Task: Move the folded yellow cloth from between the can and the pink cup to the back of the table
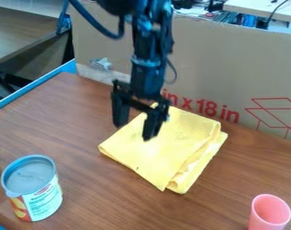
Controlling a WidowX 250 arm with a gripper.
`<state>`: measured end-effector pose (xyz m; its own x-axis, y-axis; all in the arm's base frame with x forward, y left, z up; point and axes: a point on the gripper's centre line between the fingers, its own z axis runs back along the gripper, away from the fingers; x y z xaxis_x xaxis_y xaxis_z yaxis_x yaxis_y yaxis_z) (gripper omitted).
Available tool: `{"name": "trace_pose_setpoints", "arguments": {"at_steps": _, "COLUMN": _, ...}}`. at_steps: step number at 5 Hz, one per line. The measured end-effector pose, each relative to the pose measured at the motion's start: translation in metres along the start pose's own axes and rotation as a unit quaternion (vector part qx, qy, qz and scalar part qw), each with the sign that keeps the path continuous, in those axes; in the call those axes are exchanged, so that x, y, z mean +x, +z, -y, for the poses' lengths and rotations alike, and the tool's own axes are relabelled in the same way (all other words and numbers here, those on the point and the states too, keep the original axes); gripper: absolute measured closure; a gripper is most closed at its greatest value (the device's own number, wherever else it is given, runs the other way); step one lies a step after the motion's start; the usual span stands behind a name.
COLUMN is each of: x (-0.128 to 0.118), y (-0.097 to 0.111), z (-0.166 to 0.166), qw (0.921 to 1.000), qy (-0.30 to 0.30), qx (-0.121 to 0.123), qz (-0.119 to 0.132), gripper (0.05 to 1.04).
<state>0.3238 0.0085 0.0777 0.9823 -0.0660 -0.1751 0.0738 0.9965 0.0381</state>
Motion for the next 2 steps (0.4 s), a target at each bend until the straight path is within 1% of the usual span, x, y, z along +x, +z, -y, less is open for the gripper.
{"name": "trace_pose_setpoints", "arguments": {"at_steps": 1, "x": -0.010, "y": 0.019, "z": -0.003, "qw": 0.9999, "qy": -0.009, "qx": 0.010, "qz": 0.003, "gripper": 0.081}}
{"name": "trace_pose_setpoints", "arguments": {"at_steps": 2, "x": -0.021, "y": 0.039, "z": -0.004, "qw": 0.9990, "qy": -0.018, "qx": 0.017, "qz": 0.037, "gripper": 0.081}}
